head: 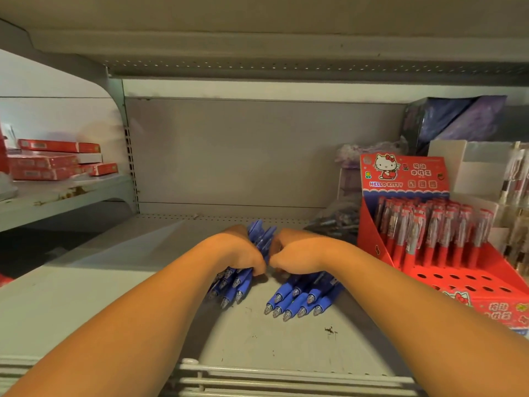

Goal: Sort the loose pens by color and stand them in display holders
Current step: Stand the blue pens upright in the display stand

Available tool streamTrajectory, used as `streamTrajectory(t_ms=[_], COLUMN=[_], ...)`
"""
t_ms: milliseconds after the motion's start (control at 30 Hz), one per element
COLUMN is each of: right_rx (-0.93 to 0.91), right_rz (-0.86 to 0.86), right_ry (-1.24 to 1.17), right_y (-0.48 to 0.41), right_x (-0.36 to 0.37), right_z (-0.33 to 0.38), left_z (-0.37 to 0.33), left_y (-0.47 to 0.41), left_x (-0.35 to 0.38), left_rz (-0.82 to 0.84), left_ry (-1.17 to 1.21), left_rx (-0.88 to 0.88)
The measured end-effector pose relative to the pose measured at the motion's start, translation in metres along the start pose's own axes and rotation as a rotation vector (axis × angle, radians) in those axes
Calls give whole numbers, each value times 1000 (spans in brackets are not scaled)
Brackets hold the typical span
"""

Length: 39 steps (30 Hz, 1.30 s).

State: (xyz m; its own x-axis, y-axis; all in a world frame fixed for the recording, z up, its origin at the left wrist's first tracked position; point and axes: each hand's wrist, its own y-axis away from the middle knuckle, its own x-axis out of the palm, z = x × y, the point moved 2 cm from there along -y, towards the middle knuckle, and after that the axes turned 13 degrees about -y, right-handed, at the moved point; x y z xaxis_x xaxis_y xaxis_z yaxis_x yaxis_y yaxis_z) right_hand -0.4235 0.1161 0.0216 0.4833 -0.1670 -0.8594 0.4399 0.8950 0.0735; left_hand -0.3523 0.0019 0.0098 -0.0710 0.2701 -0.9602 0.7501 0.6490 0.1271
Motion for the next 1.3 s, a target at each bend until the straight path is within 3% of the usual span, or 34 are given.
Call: streamTrajectory(t_ms=[133,367,767,900,1000,1300], right_rx=[-26,-8,-103,-161,-283,-469], right_rz=[-127,-231,-606,-760,-807,-746], right_ry=[-182,-898,-1138,-1091,-1199,-1593], right_y=[-5,-12,3,27,54,163], right_x=[-3,-7,-27,-30,-28,-41], right_z=[3,-8,-2,3,8,-11], left_z=[1,2,-2,-11,-24,-101], left_y=[0,1,0,13,34,109], left_x=[-3,-7,-20,-29,-33,-23], left_rz=[-25,-183,-360,-320,-287,-72], left_ry=[278,697,1030,1133,1179,1341], left_rx=[20,176,308,412,573,943])
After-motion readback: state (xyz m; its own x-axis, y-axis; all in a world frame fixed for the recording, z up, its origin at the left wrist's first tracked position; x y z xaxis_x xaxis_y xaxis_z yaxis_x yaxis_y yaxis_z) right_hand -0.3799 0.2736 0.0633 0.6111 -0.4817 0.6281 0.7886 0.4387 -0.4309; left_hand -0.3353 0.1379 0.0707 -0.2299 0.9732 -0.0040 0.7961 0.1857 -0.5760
